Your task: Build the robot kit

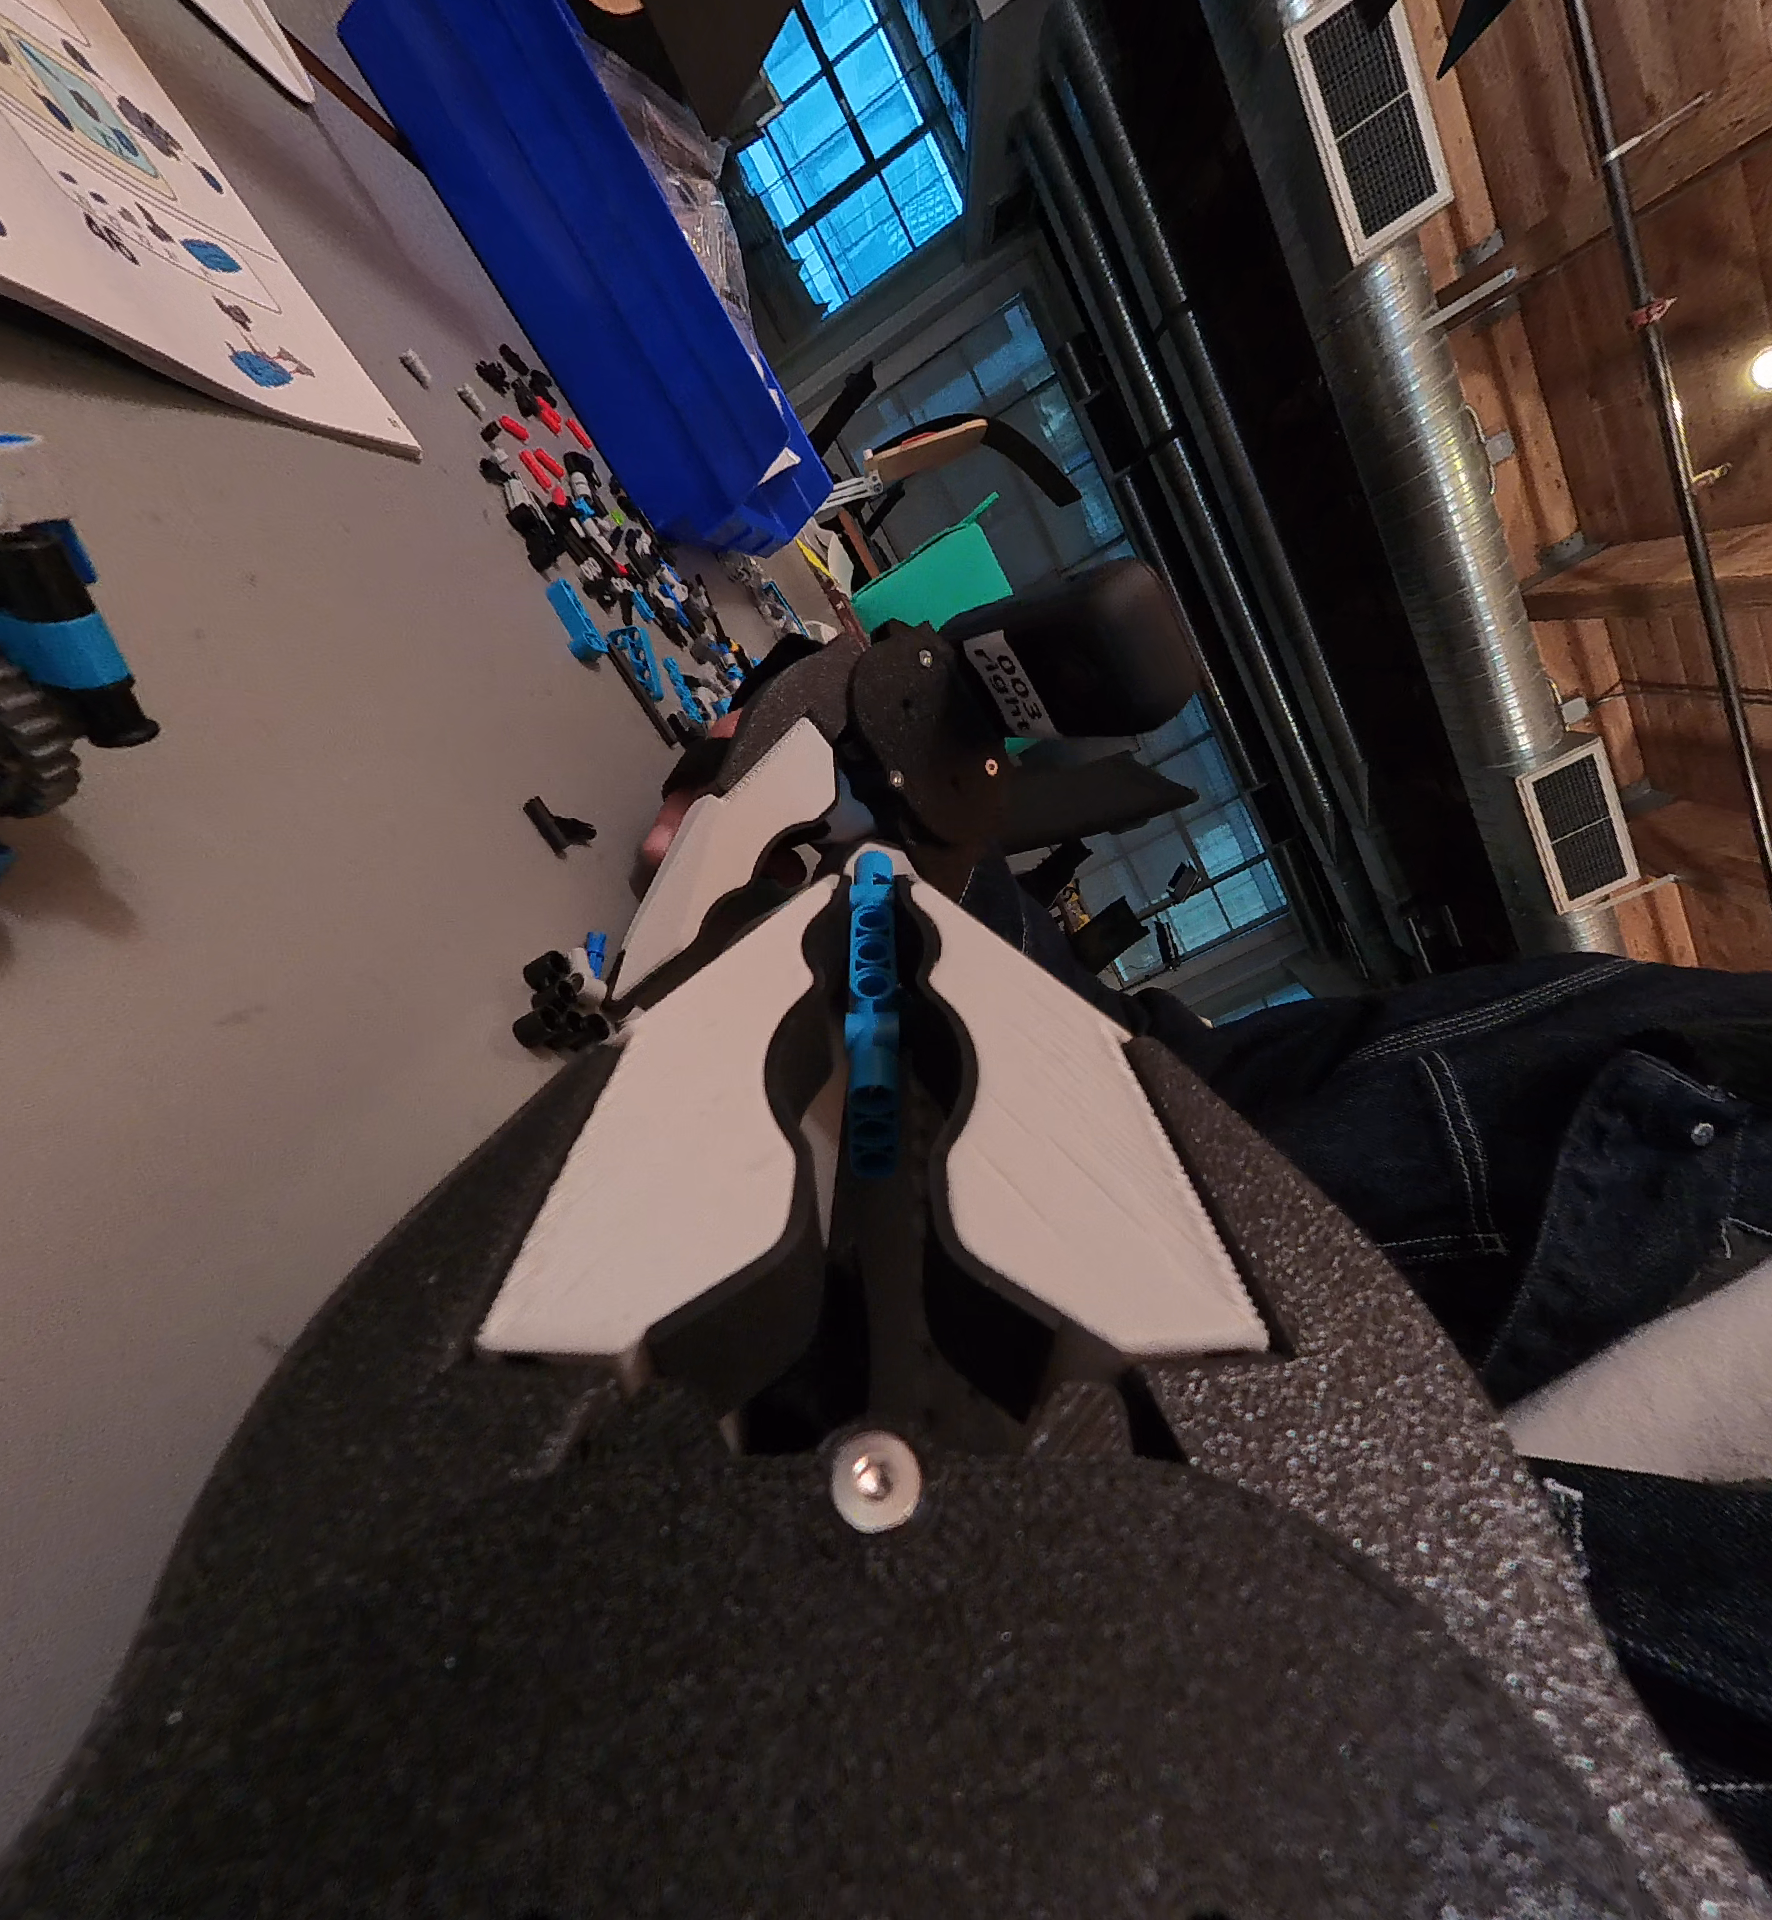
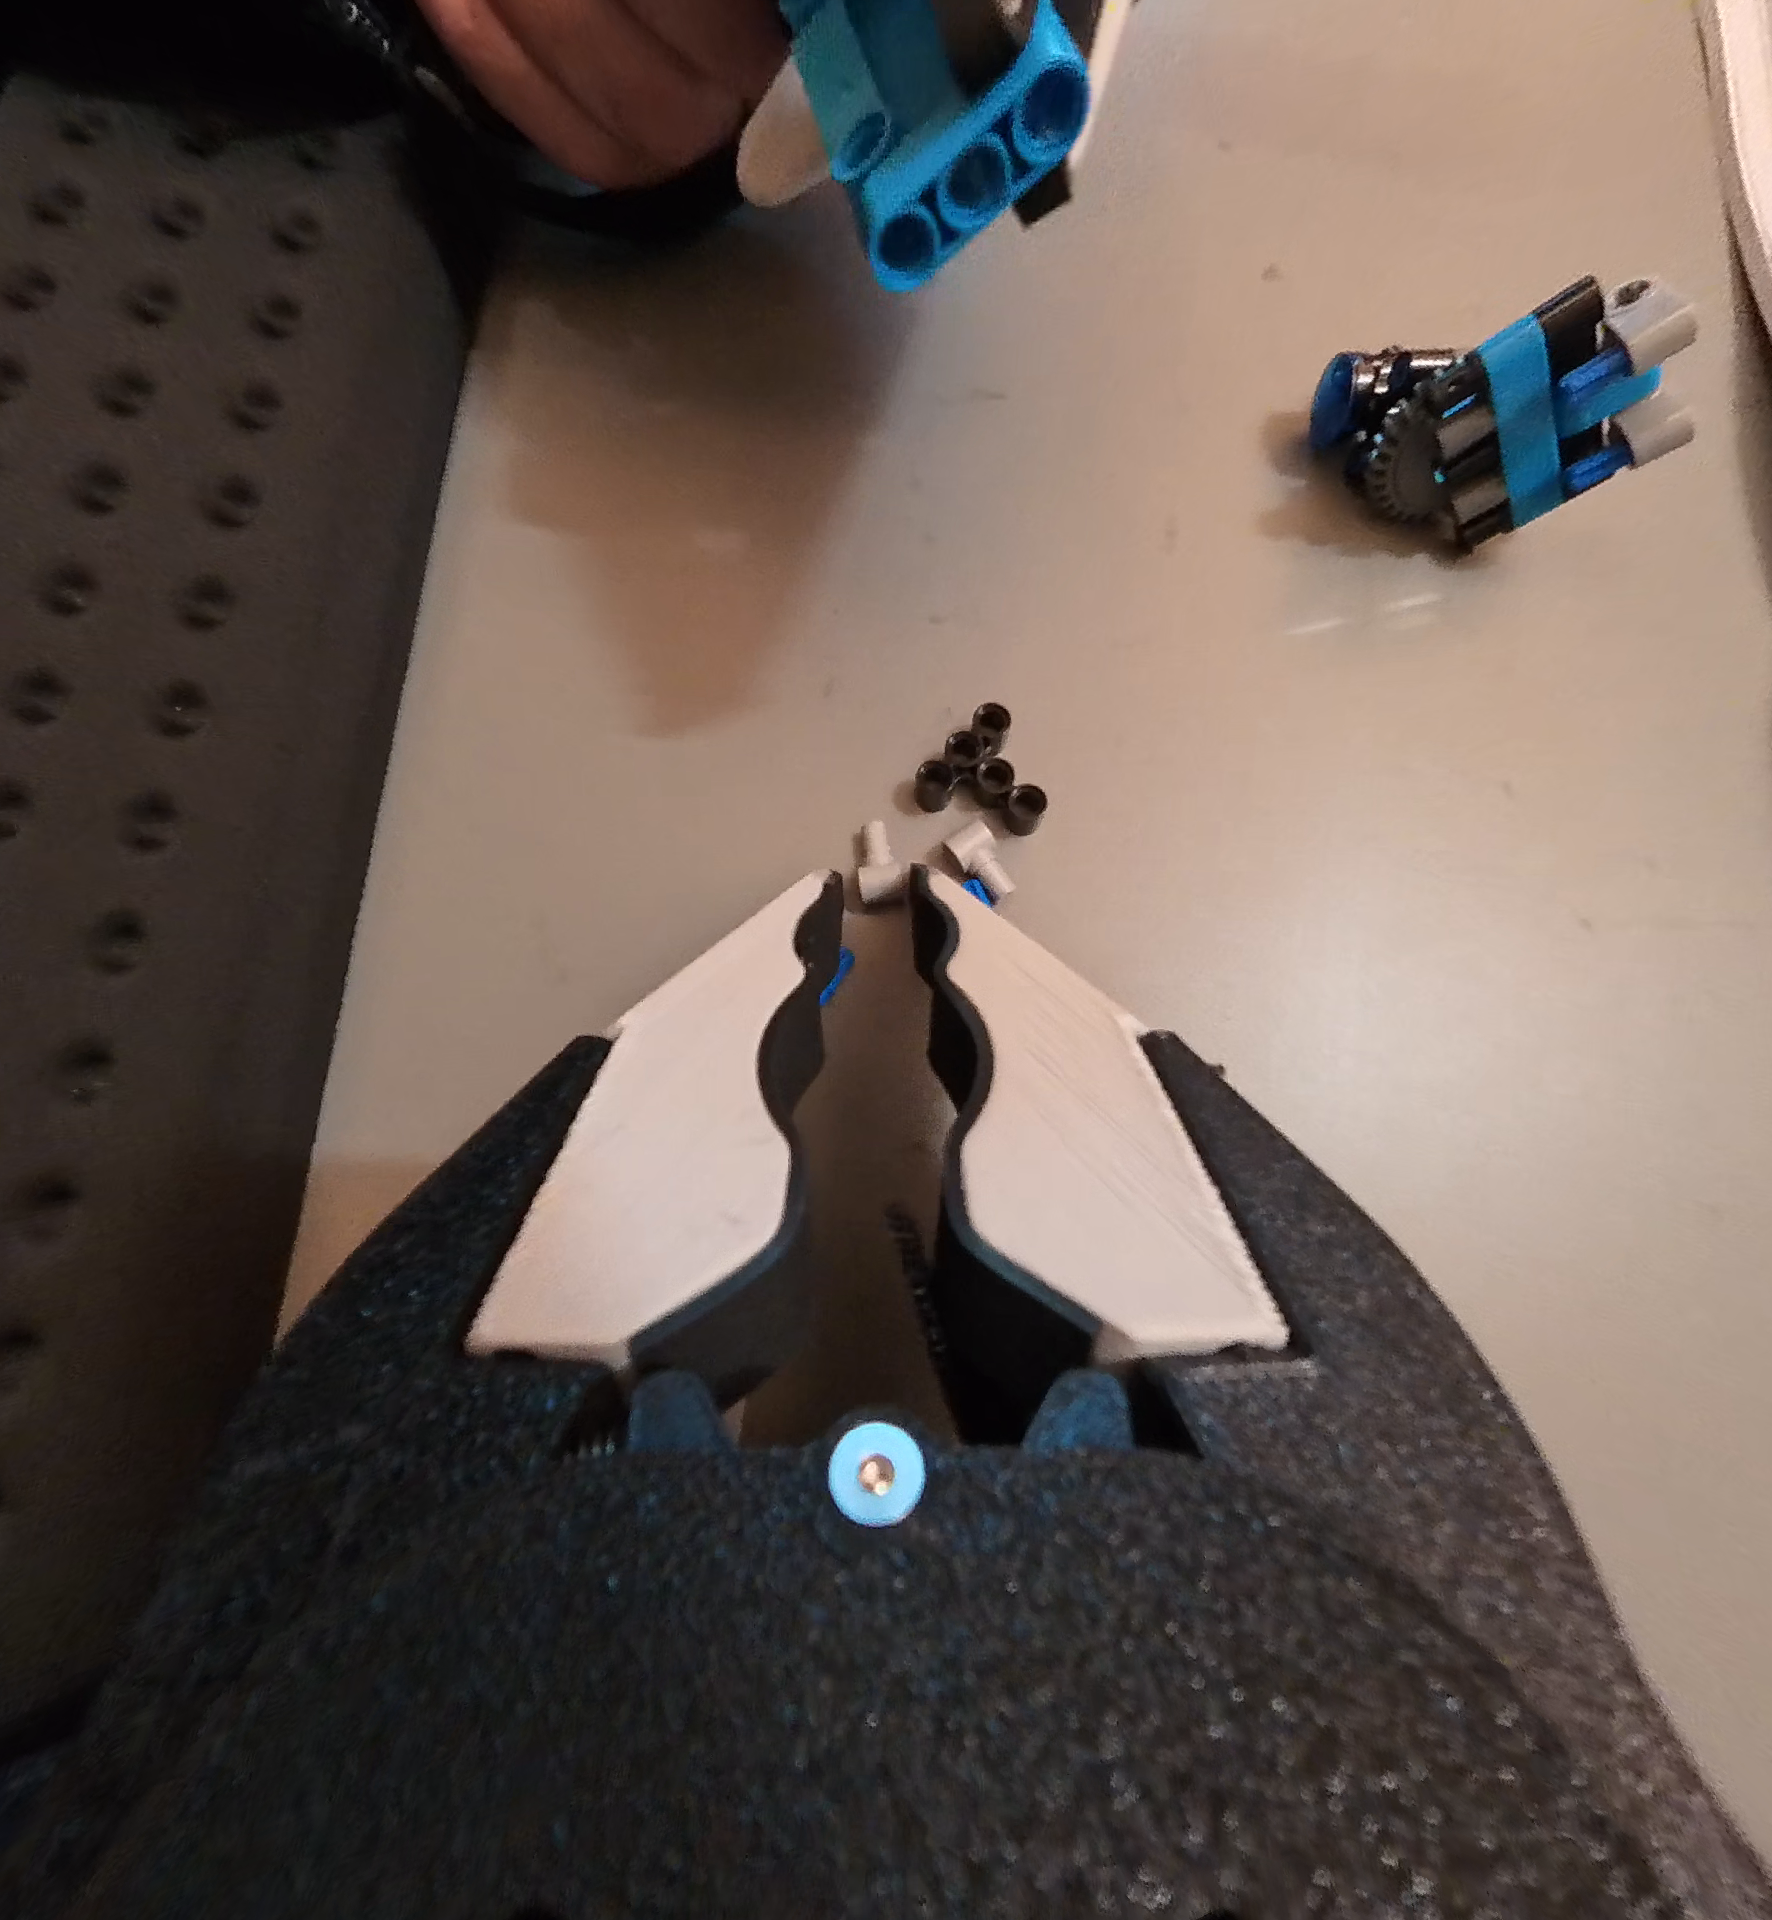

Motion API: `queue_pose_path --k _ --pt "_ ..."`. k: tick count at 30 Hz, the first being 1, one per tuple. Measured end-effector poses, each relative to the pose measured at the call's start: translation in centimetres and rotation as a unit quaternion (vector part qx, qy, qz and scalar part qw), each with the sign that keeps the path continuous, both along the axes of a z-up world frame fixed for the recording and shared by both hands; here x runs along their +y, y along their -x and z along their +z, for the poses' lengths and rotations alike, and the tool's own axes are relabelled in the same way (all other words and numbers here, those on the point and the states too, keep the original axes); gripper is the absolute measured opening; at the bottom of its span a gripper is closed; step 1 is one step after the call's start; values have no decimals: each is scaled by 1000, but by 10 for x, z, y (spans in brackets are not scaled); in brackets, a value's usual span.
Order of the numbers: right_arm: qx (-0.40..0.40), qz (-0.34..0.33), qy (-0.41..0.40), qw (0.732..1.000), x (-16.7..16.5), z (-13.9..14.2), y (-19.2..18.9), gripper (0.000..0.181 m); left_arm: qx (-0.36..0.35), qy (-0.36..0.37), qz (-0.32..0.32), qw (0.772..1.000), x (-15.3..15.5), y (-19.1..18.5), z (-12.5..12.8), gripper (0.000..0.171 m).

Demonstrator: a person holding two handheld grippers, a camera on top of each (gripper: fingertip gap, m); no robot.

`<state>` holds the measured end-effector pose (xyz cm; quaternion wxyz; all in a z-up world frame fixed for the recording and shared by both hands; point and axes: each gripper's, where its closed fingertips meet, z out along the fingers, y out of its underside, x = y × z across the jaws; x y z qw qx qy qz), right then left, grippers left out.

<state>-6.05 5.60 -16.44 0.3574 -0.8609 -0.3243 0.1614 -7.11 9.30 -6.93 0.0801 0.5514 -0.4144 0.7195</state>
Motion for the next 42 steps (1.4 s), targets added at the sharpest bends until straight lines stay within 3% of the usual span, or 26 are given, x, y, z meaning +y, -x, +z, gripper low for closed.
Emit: queue_pose_path --k 5,8,10,12,15,19,31,42 --pt "-12 -6 -9 1000 8 1 0 7 22 -22 -9 999 -5 0 -11 7" --pt "36 -11 -75 996 15 40 7 6 13 -62 -7 998 -6 1 -13 7" --pt "123 -12 -90 988 14 69 10 6 -11 -167 -8 986 -10 3 -19 7" --pt "169 -3 -46 985 8 69 9 7 -50 -282 -18 958 -18 6 -24 7" --pt "191 -2 -36 981 7 67 9 7 -78 -339 -63 935 -37 14 -31 8" --pt "170 3 -18 985 4 54 12 7 -83 -334 -58 937 -36 13 -28 8" --pt "187 13 -29 982 3 62 20 7 -75 -334 -55 938 -34 12 -30 8" --pt "155 11 -33 987 4 57 20 7 -69 -348 -57 933 -35 12 -35 8"
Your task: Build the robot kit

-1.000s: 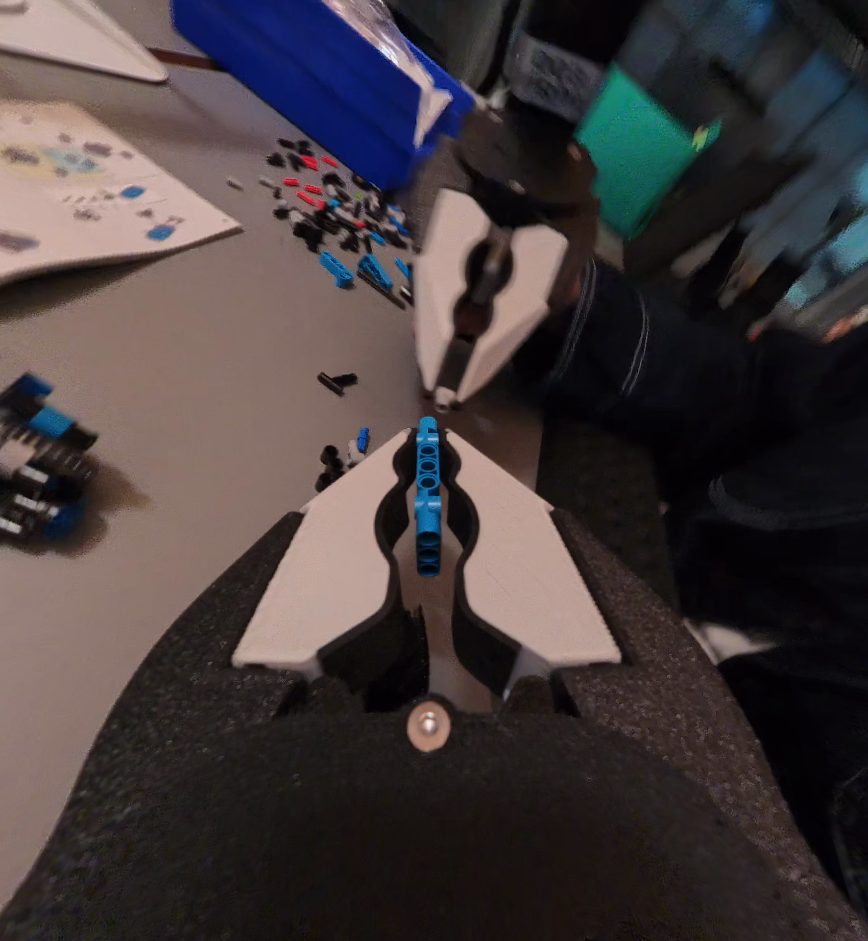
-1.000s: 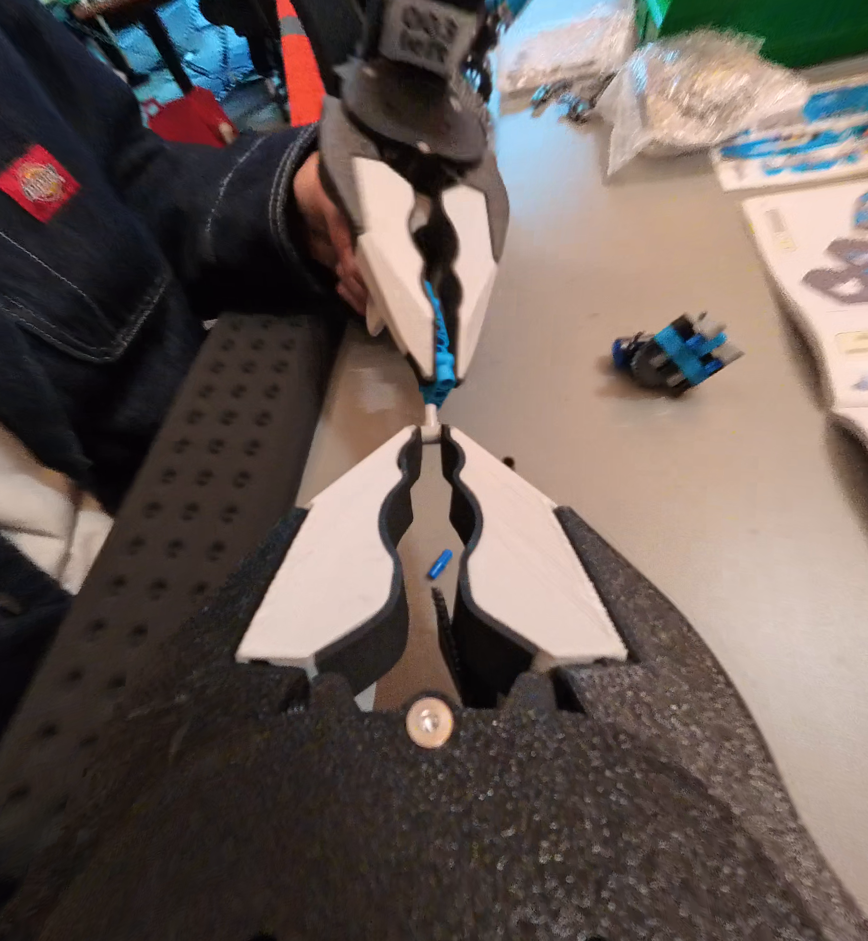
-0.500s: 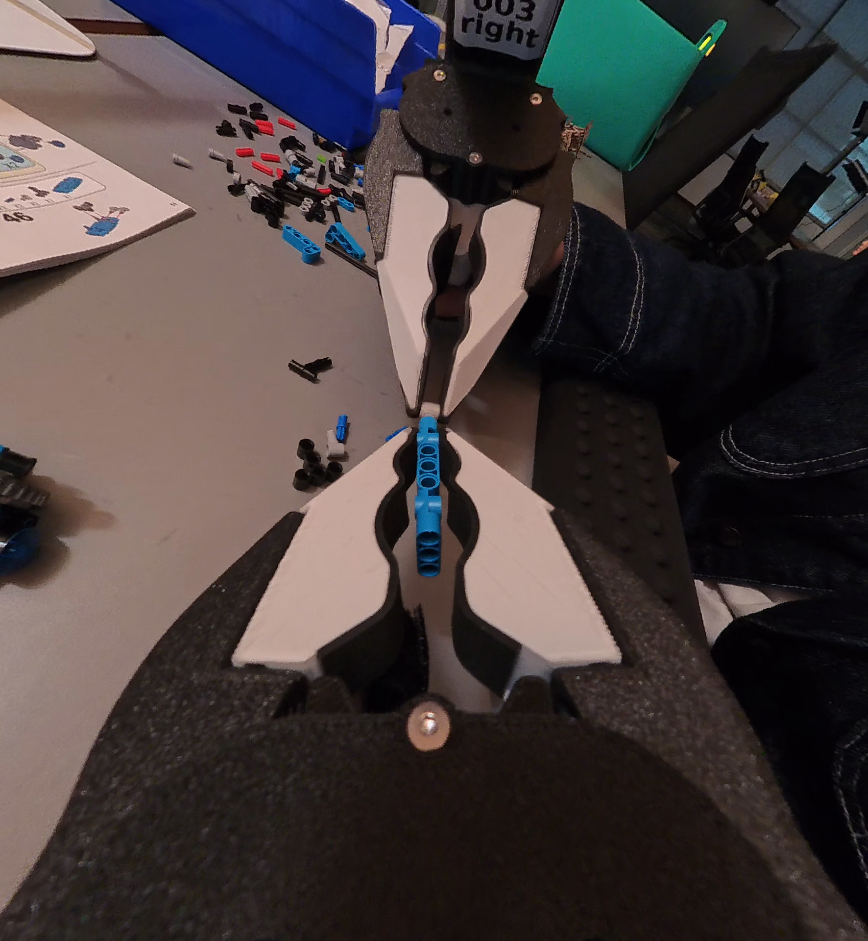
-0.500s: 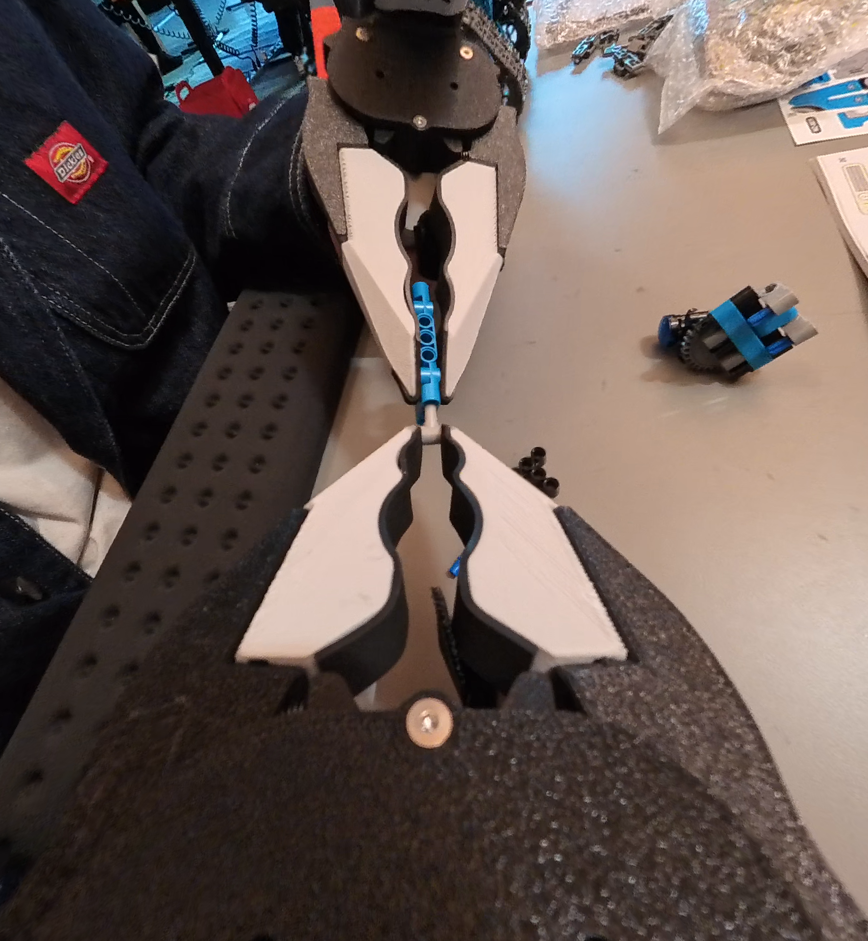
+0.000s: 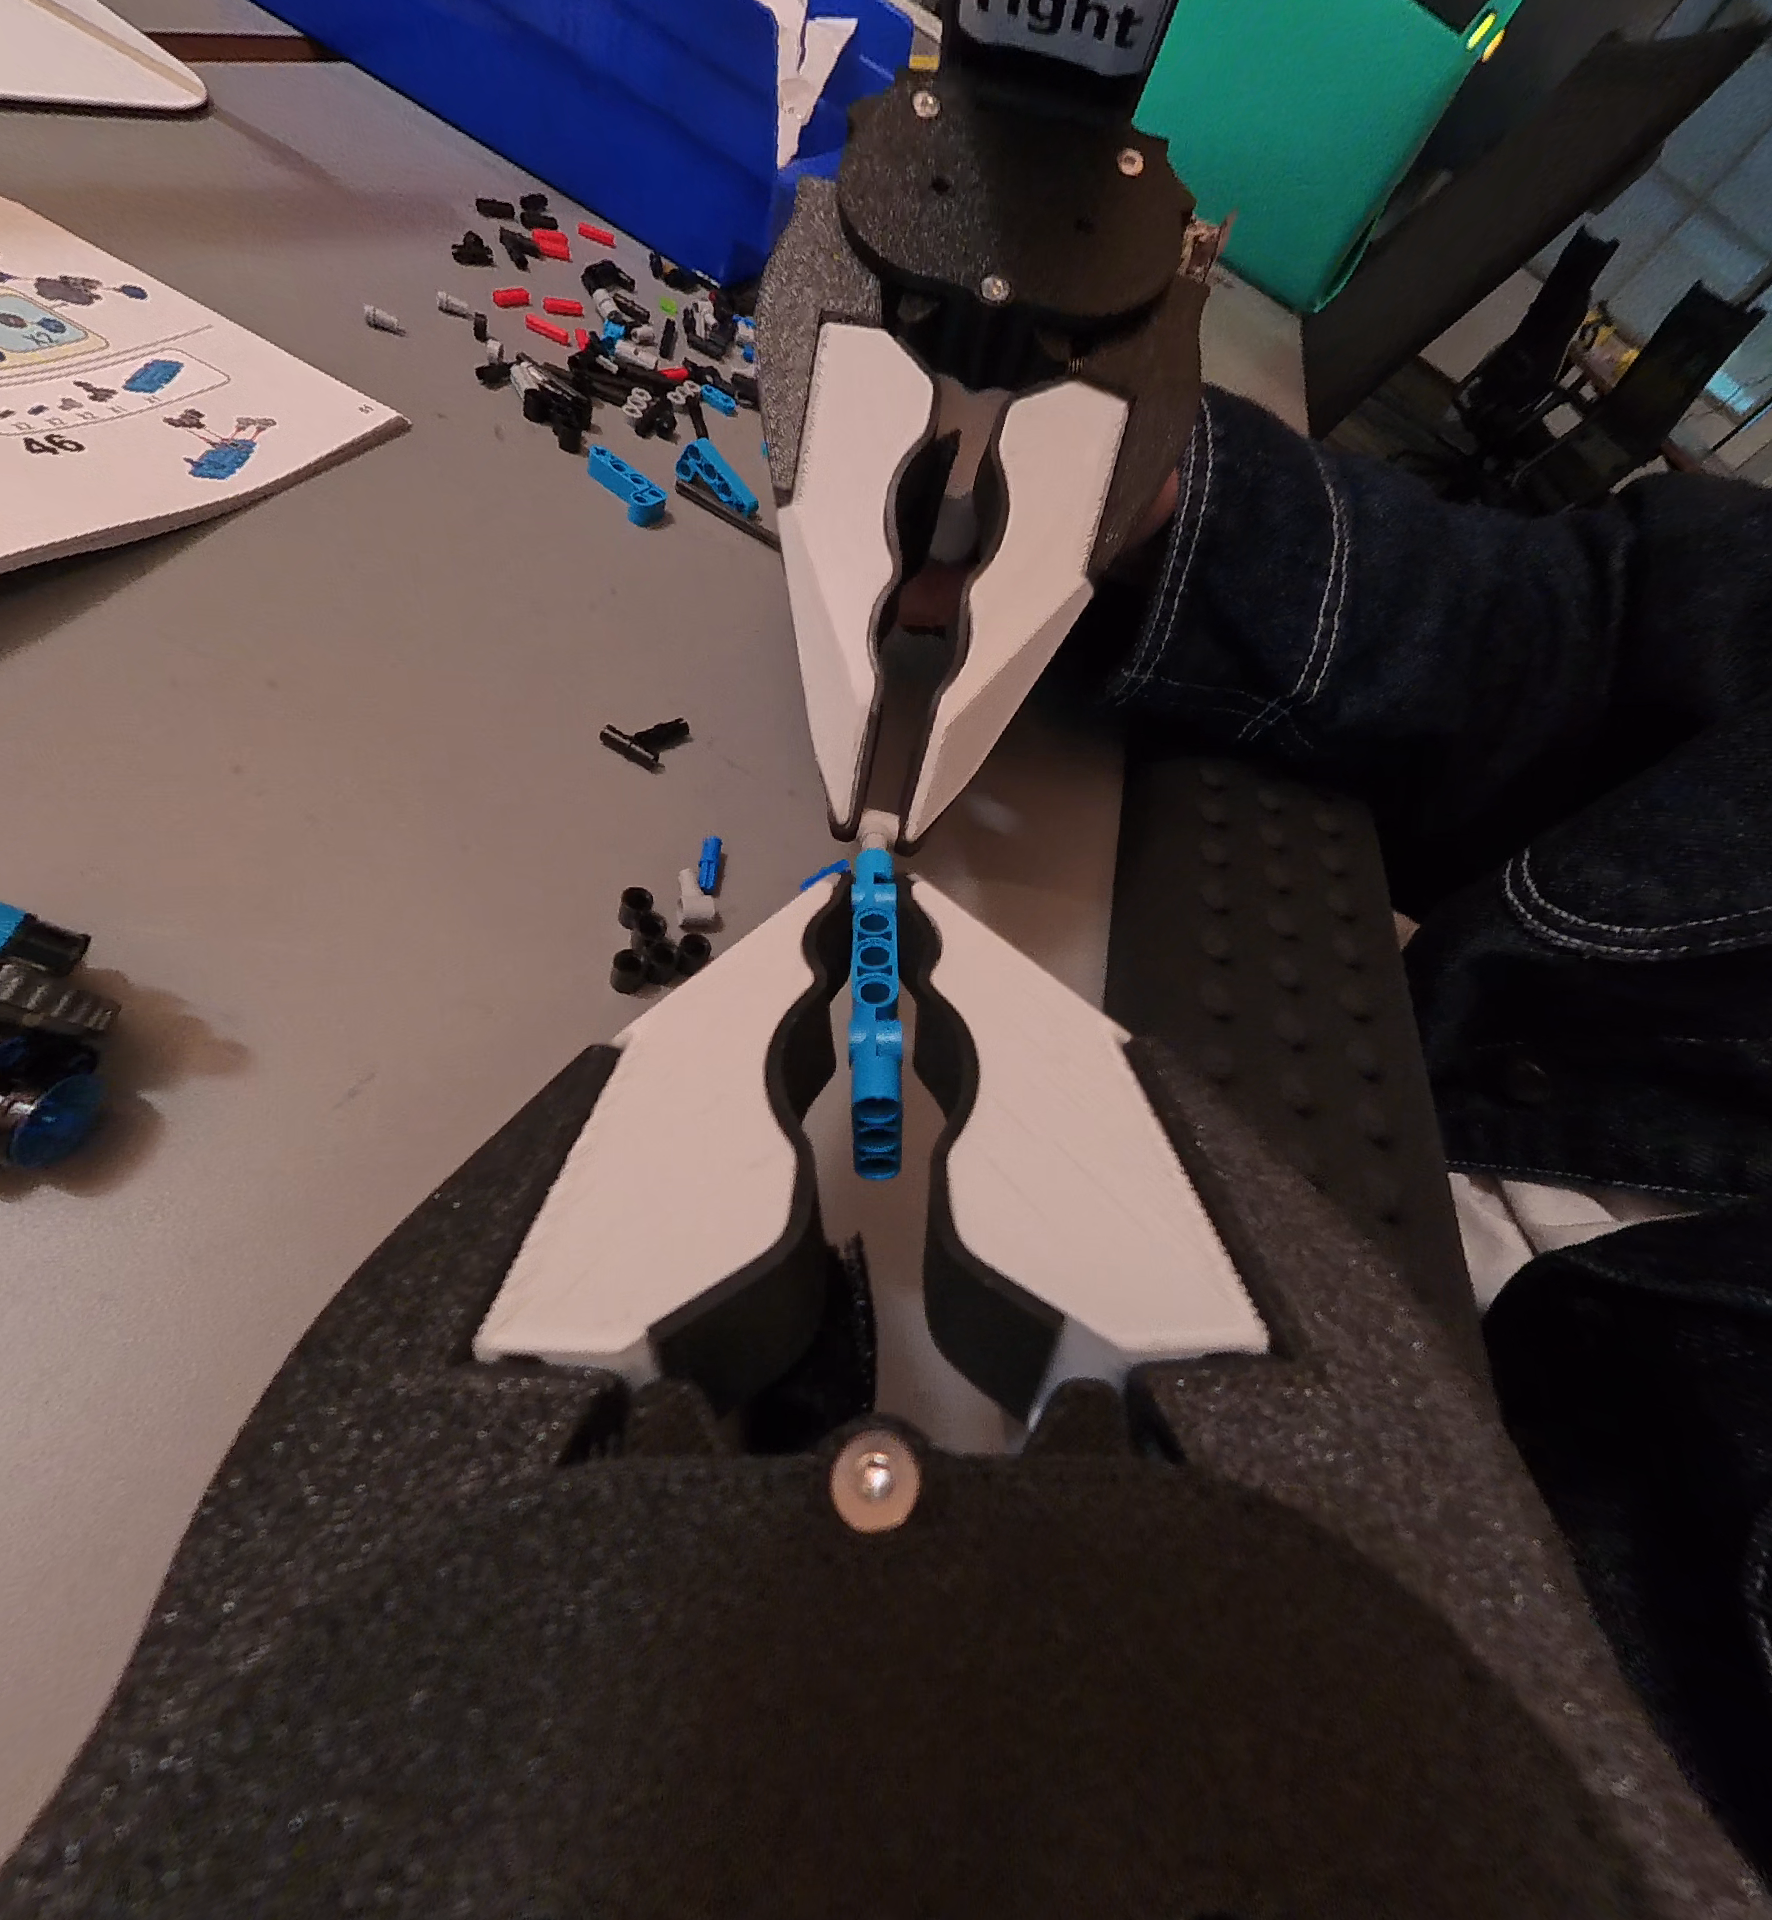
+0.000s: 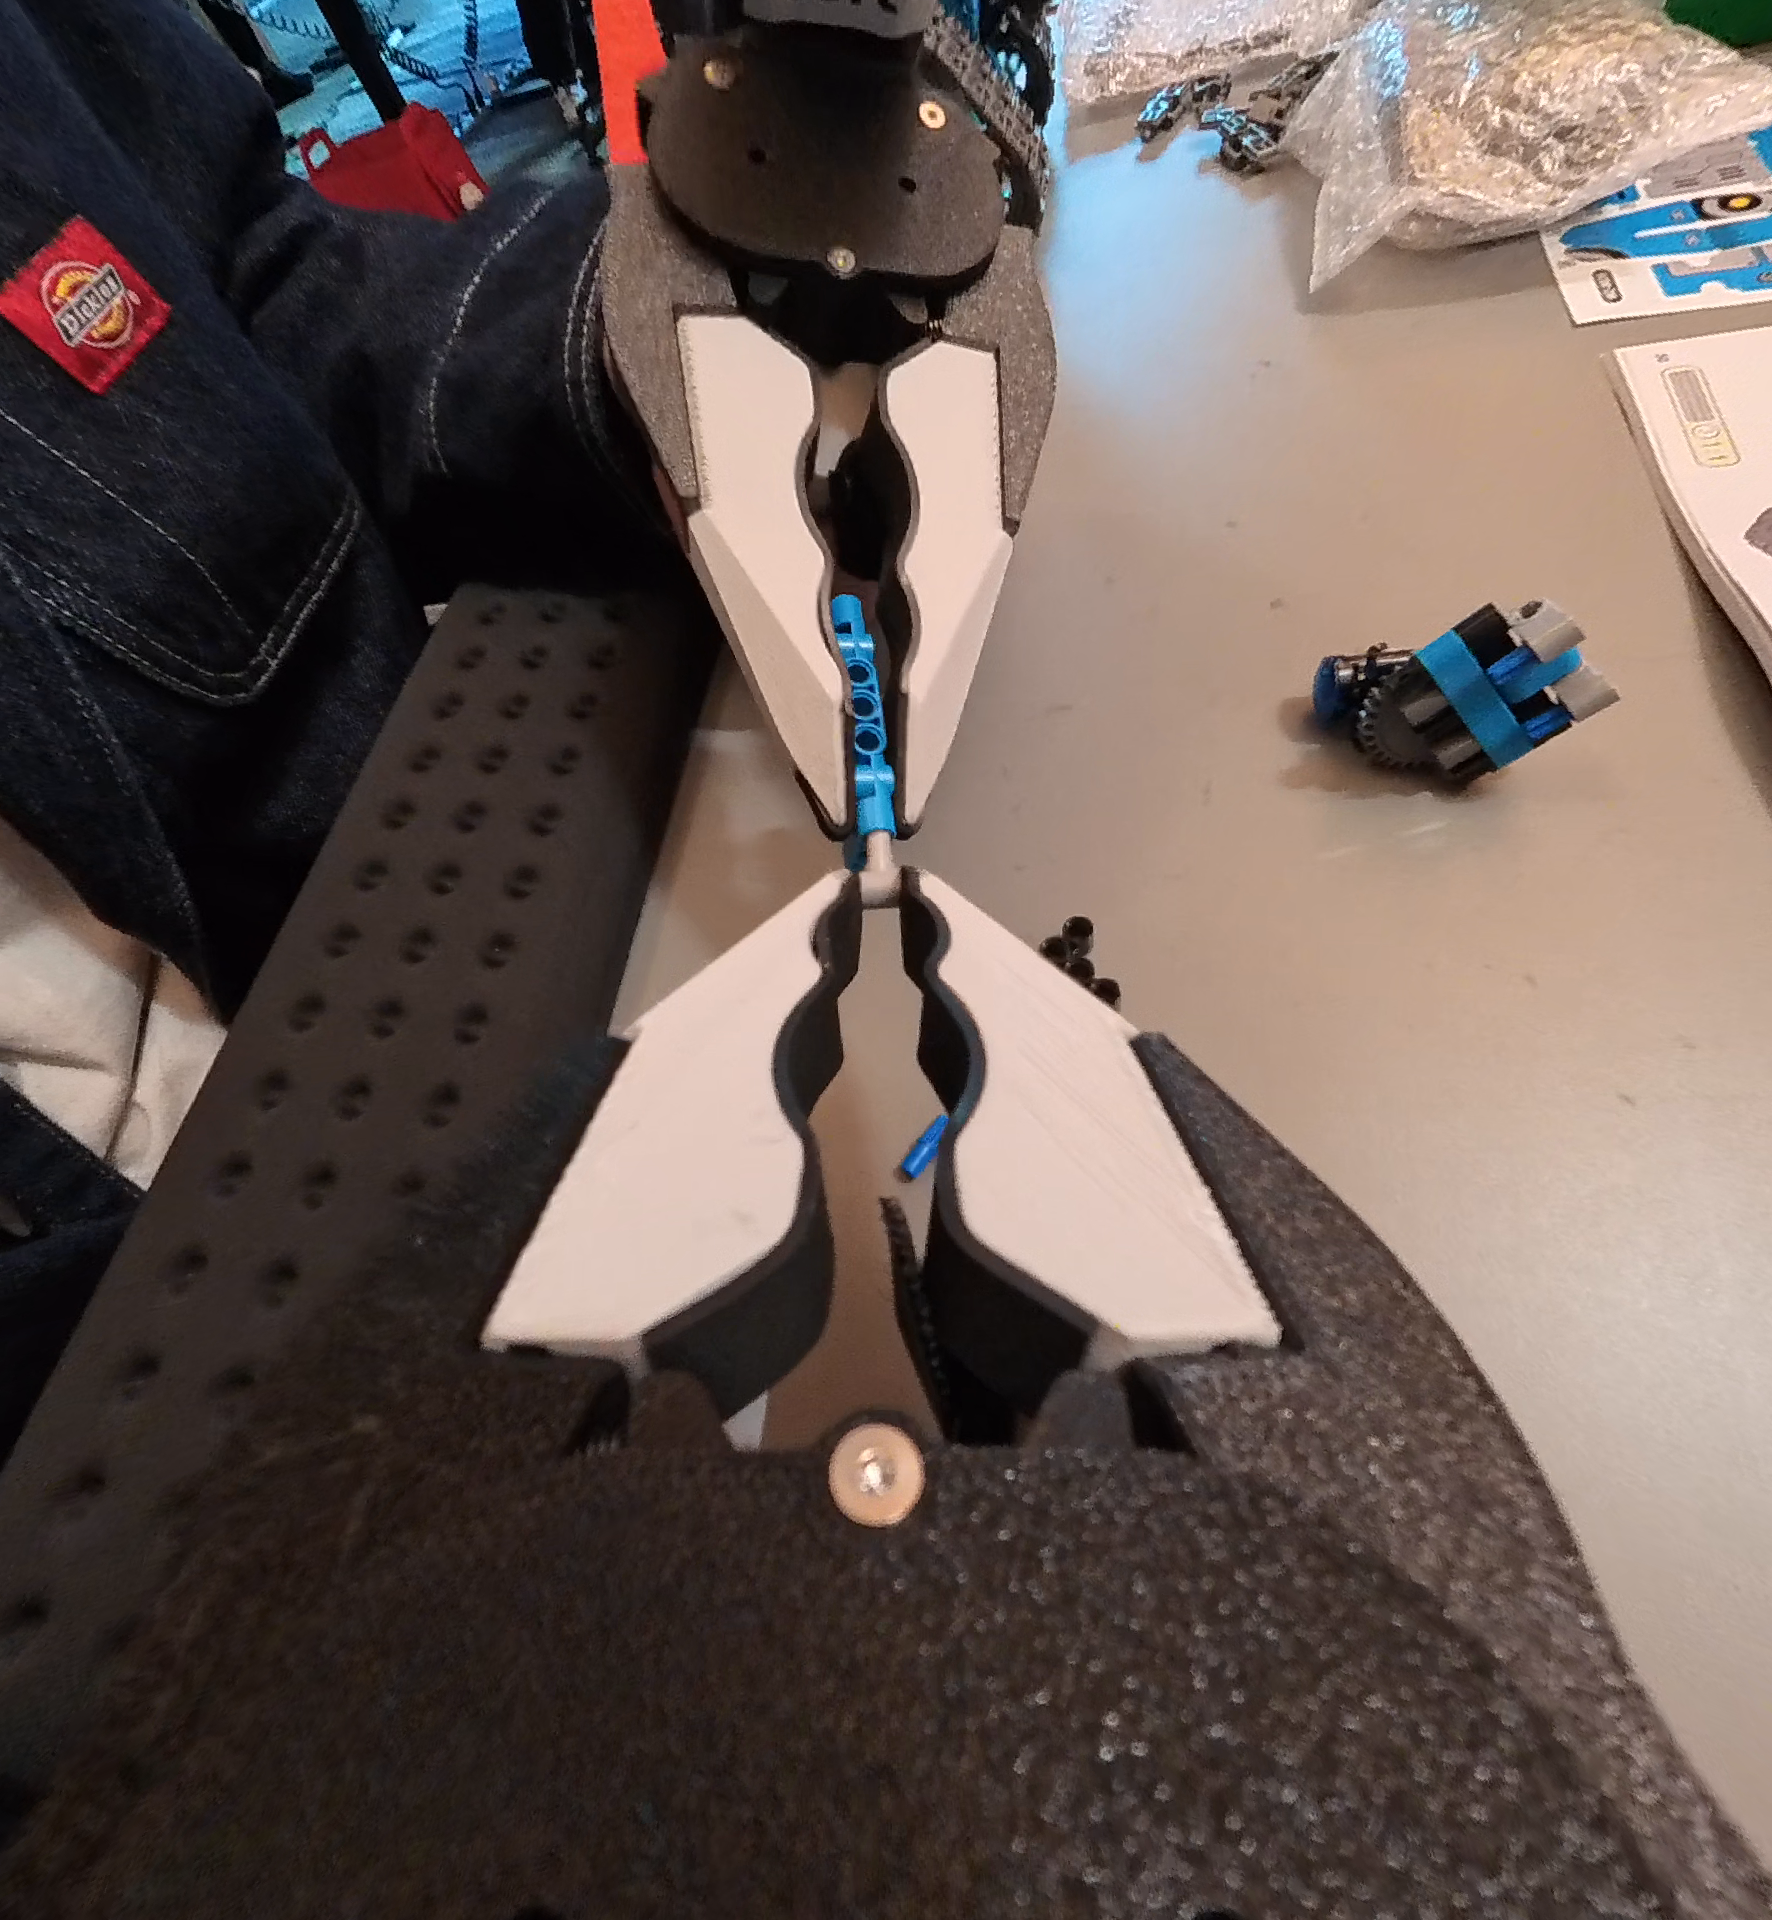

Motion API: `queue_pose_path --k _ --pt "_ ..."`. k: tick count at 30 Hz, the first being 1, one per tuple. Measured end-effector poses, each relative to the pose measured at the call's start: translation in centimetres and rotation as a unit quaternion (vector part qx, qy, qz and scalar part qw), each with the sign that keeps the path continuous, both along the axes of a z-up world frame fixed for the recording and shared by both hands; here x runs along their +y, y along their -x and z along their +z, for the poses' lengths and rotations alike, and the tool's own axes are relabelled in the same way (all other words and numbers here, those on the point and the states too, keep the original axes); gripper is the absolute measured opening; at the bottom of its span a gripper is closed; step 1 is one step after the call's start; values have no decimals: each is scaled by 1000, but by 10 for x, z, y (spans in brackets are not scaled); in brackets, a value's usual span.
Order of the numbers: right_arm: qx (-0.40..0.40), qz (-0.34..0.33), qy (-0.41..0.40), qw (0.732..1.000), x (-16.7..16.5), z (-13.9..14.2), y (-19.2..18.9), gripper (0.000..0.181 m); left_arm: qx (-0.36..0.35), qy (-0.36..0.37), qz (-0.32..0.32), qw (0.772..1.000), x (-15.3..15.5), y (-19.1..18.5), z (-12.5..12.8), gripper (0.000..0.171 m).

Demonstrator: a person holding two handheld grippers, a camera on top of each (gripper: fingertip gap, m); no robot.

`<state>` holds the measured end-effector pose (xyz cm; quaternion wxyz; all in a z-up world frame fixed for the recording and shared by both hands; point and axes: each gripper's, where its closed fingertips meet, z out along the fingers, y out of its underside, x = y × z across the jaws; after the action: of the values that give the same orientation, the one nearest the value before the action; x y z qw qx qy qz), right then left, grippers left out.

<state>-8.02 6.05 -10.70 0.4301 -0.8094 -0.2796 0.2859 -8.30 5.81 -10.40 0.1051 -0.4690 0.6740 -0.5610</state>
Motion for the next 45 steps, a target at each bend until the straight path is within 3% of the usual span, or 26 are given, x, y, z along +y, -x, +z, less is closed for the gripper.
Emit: queue_pose_path --k 5,12,19,23,25,27,32,38,45 --pt "-5 4 2 1000 -1 -3 1 6 3 -18 -4 1000 -1 1 -4 7" --pt "-135 0 -56 989 4 -9 2 6 65 44 5 997 3 2 -12 7" --pt "-100 -12 -90 991 8 4 4 7 86 152 5 985 5 2 0 7" --pt "-42 -24 -123 991 10 24 5 7 79 256 -10 963 7 3 22 6" --pt "-6 -26 -146 989 9 38 7 6 74 329 -33 941 7 7 38 5" --pt "-6 -28 -156 987 10 42 8 6 74 357 -41 930 8 8 43 5" --pt "-47 -28 -170 984 10 42 9 6 85 371 -49 923 8 9 43 5" --pt "-208 -17 -176 962 9 29 7 6 124 360 -42 924 7 8 29 5" --pt "-235 -7 -169 957 6 20 8 6 142 346 -41 927 4 8 22 5"
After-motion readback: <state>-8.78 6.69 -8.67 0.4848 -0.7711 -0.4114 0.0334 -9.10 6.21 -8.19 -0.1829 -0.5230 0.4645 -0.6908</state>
